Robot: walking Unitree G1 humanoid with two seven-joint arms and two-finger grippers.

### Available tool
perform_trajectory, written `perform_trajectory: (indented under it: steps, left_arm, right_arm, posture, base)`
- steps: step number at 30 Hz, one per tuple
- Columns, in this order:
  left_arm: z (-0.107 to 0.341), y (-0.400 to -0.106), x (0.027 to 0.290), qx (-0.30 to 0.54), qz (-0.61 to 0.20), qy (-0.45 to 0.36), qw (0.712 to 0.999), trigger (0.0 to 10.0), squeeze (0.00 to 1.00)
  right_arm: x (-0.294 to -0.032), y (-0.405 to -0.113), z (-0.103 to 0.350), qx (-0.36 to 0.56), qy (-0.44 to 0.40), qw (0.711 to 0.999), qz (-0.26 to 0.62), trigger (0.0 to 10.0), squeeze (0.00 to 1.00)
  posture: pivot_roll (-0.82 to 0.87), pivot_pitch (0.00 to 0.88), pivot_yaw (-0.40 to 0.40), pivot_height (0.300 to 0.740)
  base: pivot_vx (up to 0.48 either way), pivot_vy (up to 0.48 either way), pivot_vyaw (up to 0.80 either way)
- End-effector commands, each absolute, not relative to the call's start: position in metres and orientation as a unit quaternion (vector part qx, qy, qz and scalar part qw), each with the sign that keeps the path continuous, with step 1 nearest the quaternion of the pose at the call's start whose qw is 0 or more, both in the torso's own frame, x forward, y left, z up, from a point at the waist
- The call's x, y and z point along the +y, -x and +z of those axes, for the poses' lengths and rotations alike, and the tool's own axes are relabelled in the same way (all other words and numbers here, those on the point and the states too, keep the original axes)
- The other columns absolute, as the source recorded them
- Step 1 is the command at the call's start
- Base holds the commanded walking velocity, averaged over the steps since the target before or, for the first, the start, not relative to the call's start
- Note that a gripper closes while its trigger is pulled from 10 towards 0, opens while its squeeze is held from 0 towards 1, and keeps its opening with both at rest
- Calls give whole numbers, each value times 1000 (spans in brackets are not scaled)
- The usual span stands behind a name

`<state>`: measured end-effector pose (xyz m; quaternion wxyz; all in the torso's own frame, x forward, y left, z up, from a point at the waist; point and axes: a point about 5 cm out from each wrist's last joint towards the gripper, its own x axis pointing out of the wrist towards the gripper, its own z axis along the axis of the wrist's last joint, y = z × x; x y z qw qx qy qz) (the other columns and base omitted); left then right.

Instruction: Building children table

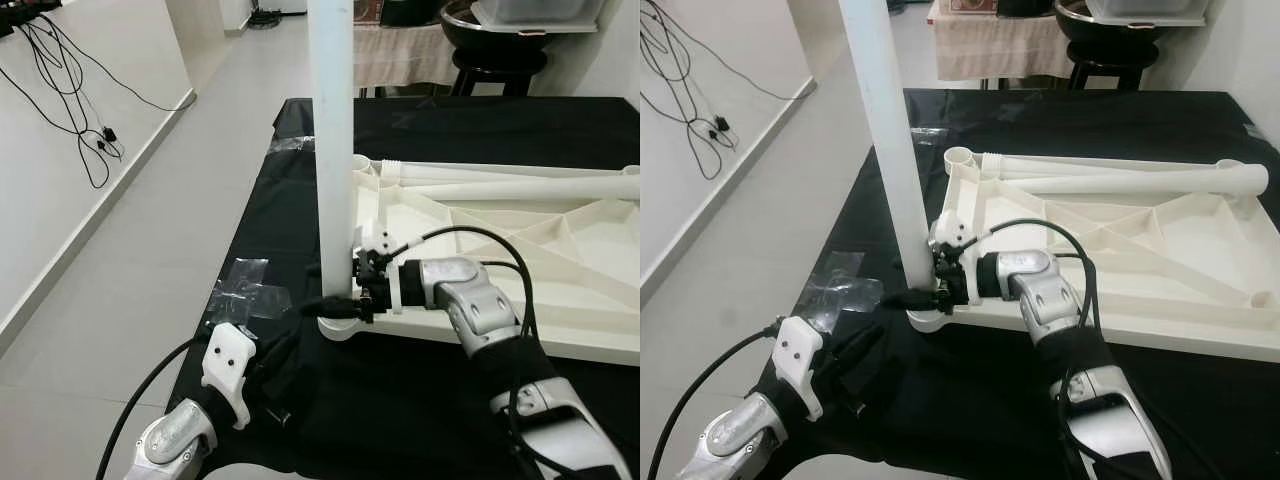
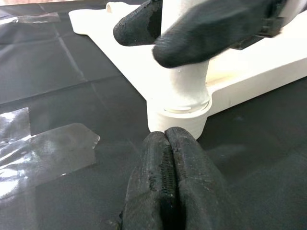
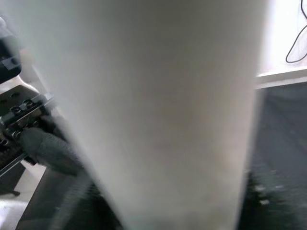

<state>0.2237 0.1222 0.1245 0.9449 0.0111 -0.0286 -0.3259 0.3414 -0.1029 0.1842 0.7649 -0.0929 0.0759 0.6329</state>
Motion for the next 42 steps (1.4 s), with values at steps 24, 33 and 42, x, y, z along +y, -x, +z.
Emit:
perform_trajectory:
  steps: [24, 33, 42]
  left_arm:
    - [123, -226, 129, -15, -335, -16, 942, 10000, 0]
    - [123, -226, 130, -18, -324, -17, 946, 10000, 0]
    - [122, -226, 126, -18, -327, -16, 945, 10000, 0]
  right_arm:
    - [-81, -295, 142, 61, 79, 947, 305, 0, 0]
    - [-69, -293, 151, 61, 41, 929, 362, 10000, 1000]
    - [-107, -325, 181, 32, 57, 850, 523, 10000, 0]
  posture:
    - [-29, 148, 48, 740]
    - [-20, 141, 40, 740]
    - [-5, 127, 34, 740]
  base:
    - [0, 0, 0]
    - [0, 0, 0]
    - [0, 0, 0]
